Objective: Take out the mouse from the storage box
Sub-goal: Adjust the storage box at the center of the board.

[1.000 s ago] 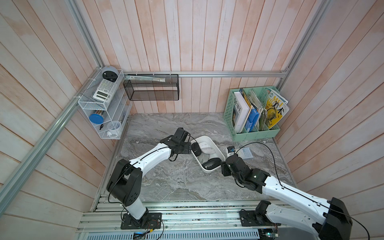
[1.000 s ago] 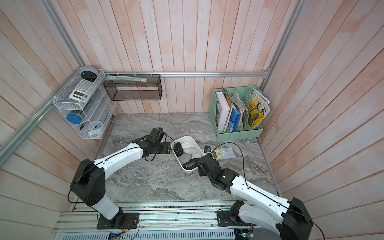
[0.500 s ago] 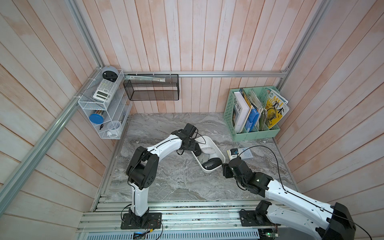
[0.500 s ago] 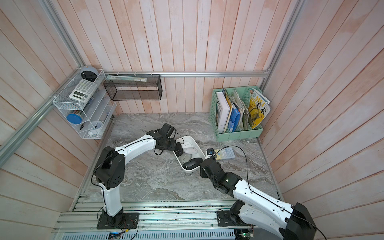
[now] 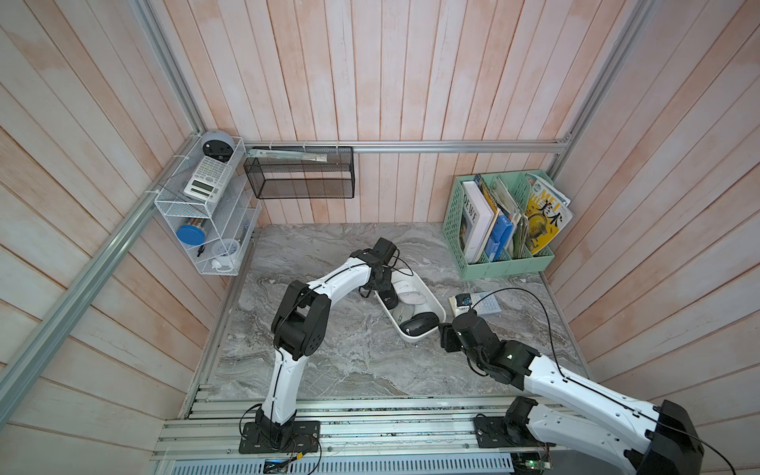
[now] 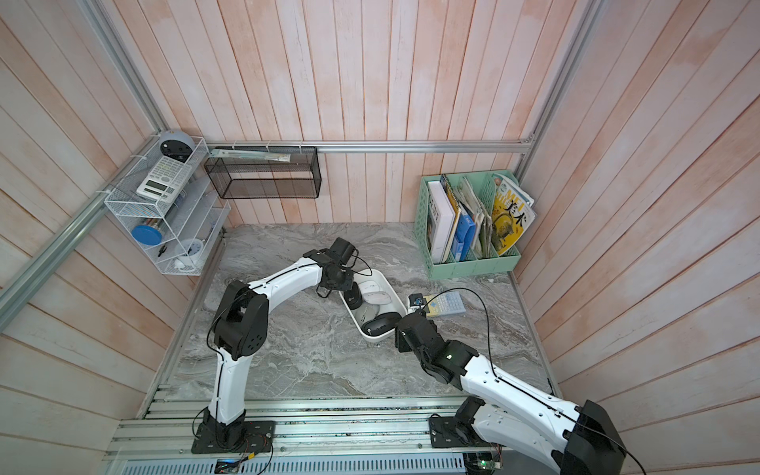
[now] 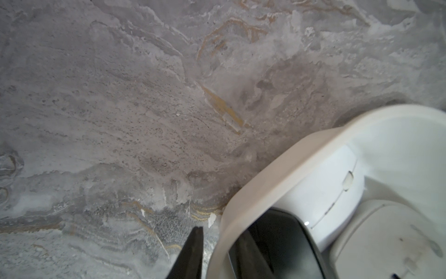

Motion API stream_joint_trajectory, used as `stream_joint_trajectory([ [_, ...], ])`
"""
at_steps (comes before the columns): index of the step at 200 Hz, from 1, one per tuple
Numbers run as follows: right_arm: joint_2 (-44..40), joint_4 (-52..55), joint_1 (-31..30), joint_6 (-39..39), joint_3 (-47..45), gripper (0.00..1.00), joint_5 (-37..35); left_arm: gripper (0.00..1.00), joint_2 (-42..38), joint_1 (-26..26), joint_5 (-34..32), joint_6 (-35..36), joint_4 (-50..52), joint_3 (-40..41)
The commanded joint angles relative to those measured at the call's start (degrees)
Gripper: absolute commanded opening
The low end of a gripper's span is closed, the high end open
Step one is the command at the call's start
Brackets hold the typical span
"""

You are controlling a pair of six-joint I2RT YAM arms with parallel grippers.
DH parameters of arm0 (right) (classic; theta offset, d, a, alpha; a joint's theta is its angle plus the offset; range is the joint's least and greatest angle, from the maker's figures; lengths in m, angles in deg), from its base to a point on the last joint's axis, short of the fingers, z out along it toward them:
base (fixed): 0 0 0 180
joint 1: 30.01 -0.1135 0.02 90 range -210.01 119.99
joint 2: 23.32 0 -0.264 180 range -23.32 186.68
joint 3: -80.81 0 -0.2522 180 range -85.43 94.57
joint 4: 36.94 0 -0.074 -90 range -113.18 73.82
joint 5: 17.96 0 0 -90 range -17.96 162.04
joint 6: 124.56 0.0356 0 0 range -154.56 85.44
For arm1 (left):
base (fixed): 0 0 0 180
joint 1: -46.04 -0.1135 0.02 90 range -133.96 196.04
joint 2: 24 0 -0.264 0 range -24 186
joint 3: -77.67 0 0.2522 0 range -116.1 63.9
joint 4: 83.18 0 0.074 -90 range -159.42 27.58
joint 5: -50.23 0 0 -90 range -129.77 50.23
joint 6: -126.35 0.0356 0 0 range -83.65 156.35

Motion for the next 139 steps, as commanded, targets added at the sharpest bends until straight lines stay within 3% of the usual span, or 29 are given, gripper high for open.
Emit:
stream_joint_trajectory([
  [1,0.0,1.0,0.4,-0.1,0.7,0.65,-0.5,0.21,-0.5,0.1,-2.2,-1.2,0.7,0.2],
  [32,0.4,2.3,0.4,1.4,1.6,0.66,-1.9,0.15,-6.3,0.2,-0.9,-3.5,-3.9,7.5],
  [61,0.7,2.5,1.3,3.6,1.9,0.70,-1.5,0.04,-10.4,0.2,-4.4,-5.7,-7.1,13.9],
  [97,1.6,2.7,1.5,5.5,2.5,0.71,-0.4,0.04,-18.0,0.1,-9.2,-11.7,-11.4,23.8],
  [139,3.4,1.8,1.6,7.2,2.7,0.71,0.4,0.04,-23.4,-0.1,-13.4,-24.5,-14.5,31.2],
])
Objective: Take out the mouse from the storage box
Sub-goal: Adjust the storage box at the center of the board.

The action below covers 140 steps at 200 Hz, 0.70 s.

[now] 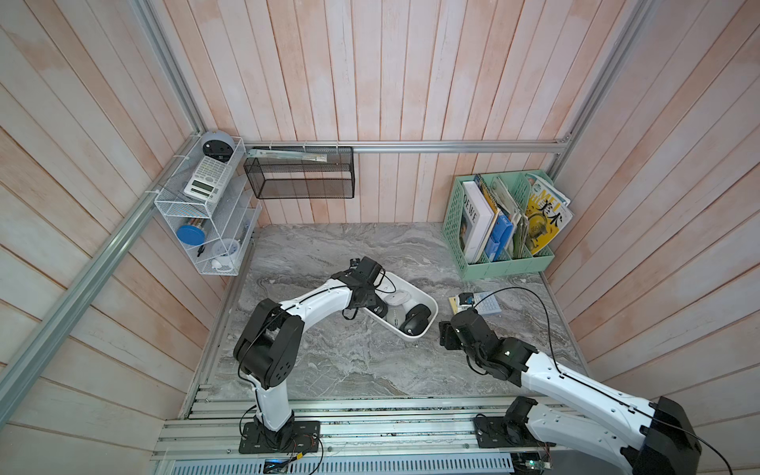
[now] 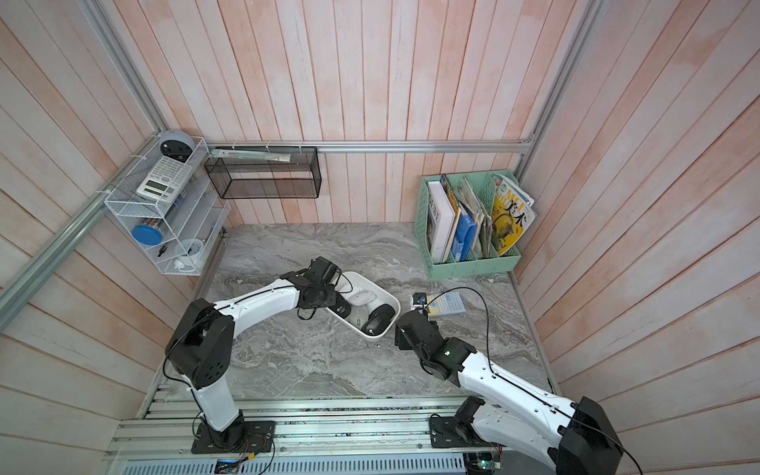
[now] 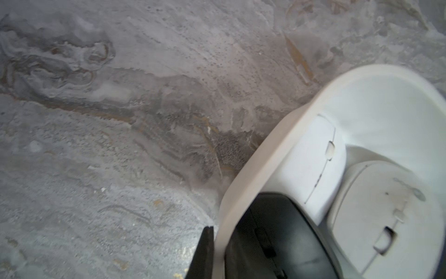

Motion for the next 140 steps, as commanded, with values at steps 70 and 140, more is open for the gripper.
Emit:
stream_joint_trajectory([
  [70,2.5,-0.1,0.3,3.0,1.8,0.71,0.7,0.04,-5.0,0.8,-4.3,-27.2,-13.0,10.0],
  [140,3.5,-0.2,0.5,2.8,2.5,0.72,0.2,0.05,-7.8,8.1,-6.6,-35.6,-19.9,17.5],
])
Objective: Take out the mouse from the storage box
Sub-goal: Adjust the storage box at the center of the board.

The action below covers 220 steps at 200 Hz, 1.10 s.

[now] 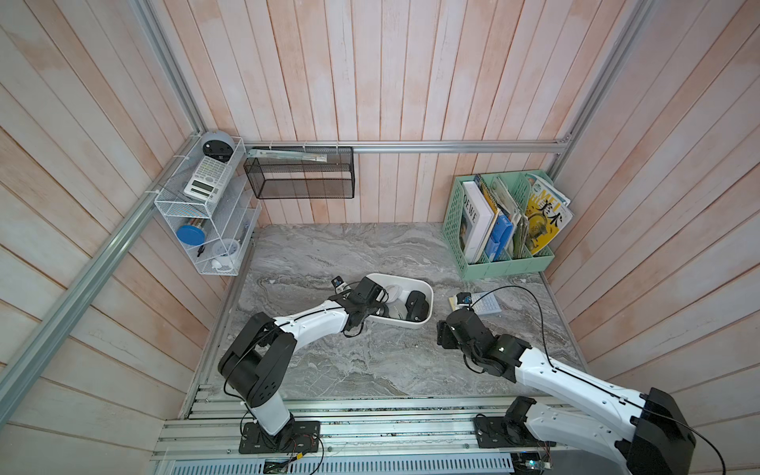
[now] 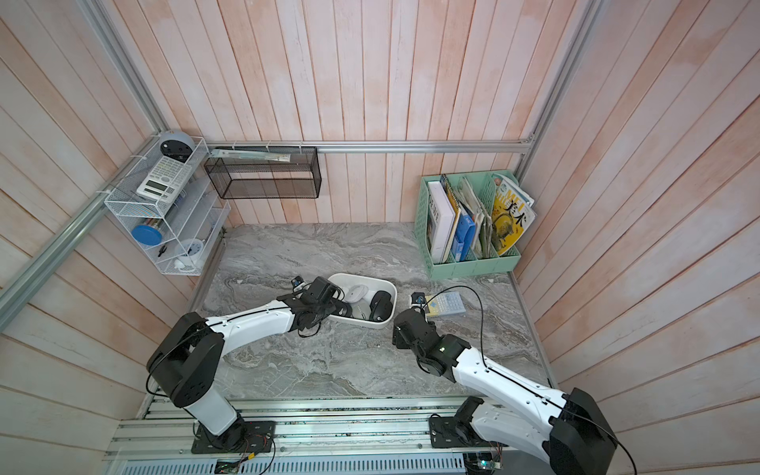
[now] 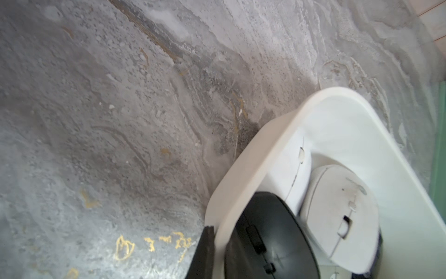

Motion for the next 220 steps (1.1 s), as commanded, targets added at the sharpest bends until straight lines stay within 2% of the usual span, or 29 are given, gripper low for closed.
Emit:
stream_joint_trajectory([
  [1,0.3,-0.3,0.4,0.6,1.4,0.72,-0.5,0.05,-1.6,2.2,-1.0,-4.7,-6.8,3.3],
  [15,0.3,-1.4,0.4,0.9,0.6,0.72,-0.5,0.05,-1.8,3.4,-0.9,-6.2,-9.4,5.2],
  [47,0.7,-1.1,0.4,1.1,1.2,0.72,-0.7,0.17,-0.5,4.9,-0.4,-7.9,-13.3,6.4],
  [65,0.7,-1.0,0.4,1.4,1.1,0.72,-0.5,0.29,0.2,4.9,0.5,-7.8,-13.9,6.0],
  [90,0.4,-0.7,0.4,1.6,0.8,0.72,-0.4,0.33,-0.4,4.9,0.8,-7.2,-13.9,6.0],
  [111,0.2,-0.2,0.4,1.5,0.9,0.72,-0.6,0.44,-2.4,4.9,0.0,-5.6,-12.5,6.3],
  [120,0.1,0.0,0.4,1.4,1.2,0.72,-0.5,0.50,-4.1,4.8,-0.5,-3.8,-11.8,6.7],
  [128,0.1,0.2,0.4,1.2,1.7,0.73,-0.5,0.59,-5.9,4.4,-0.4,-1.5,-12.1,7.6],
  [137,0.5,0.4,0.4,0.8,2.5,0.75,-0.2,0.68,-8.0,3.1,1.9,2.5,-13.6,8.9],
  [162,5.5,4.6,2.7,-0.2,8.5,0.78,2.2,0.73,-15.1,-4.8,14.1,12.7,-15.5,13.8],
  [175,9.6,6.2,4.9,-0.4,12.4,0.78,4.8,0.77,-19.8,-9.1,17.7,17.4,-14.1,16.2],
  [198,16.5,6.1,6.2,0.3,18.7,0.79,7.0,0.86,-27.8,-14.2,17.8,26.5,-7.9,18.2],
  [220,23.8,5.2,6.2,1.8,25.1,0.84,9.3,0.90,-33.6,-14.9,15.0,34.7,-3.9,19.3],
])
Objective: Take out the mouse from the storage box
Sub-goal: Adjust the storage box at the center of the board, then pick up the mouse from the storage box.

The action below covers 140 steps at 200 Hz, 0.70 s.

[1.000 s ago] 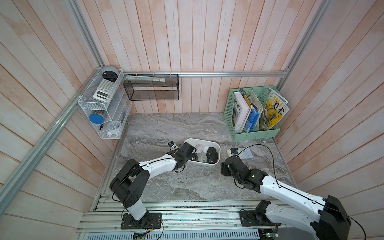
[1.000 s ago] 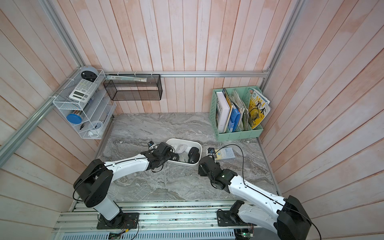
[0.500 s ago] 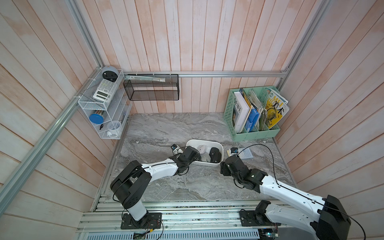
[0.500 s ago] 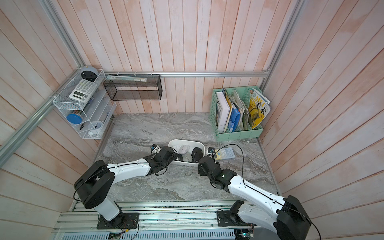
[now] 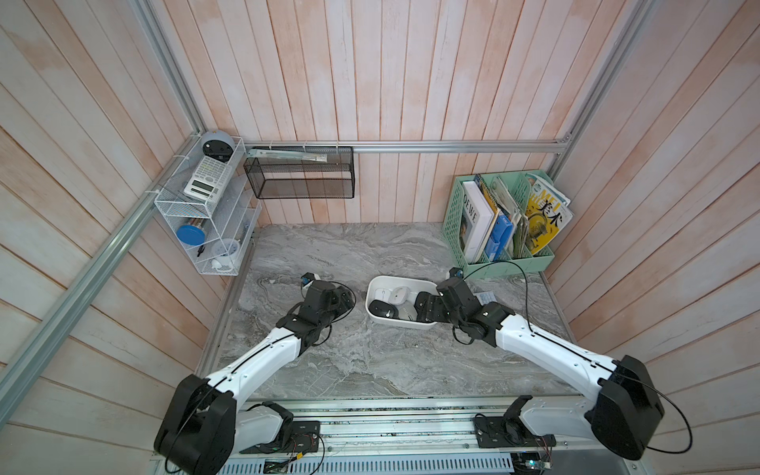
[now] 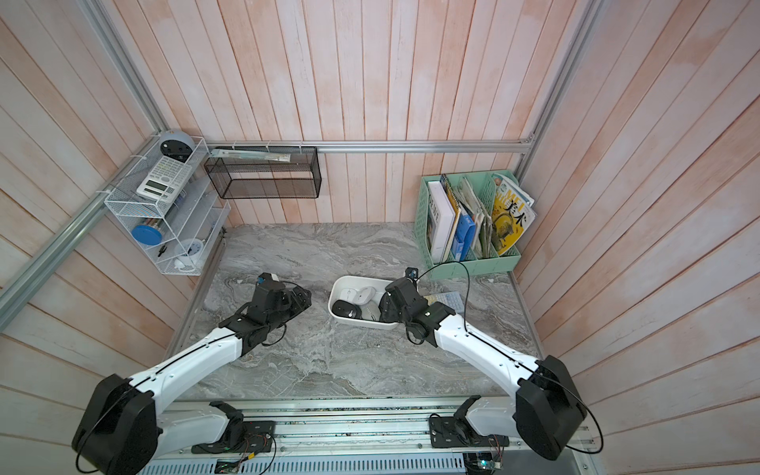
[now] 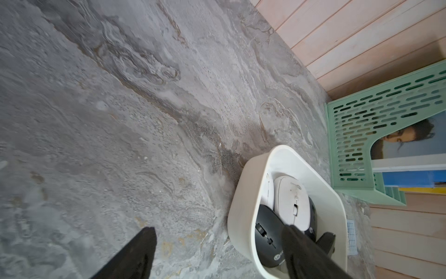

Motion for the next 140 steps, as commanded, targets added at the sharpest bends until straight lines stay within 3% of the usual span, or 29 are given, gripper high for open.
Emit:
stream_joint_trajectory([
  [1,6.3,1.5,0.1,1.7,6.0,0.85,3.6,0.90,-5.0,-0.4,0.6,14.2,5.6,1.7],
  [20,13.2,3.6,0.1,4.5,12.6,0.88,4.1,0.91,-8.7,-0.4,-1.7,18.4,5.7,4.2],
  [48,22.4,6.6,0.1,6.1,21.2,0.89,6.3,0.96,-12.7,-0.5,-2.5,18.3,0.1,9.6],
  [62,26.1,7.3,0.1,6.2,24.7,0.89,8.5,0.96,-13.8,-0.6,-4.7,18.4,1.9,9.0],
  [140,38.4,7.2,0.1,10.7,32.1,0.89,12.4,0.99,-17.1,-0.6,-7.6,17.1,4.2,9.5],
])
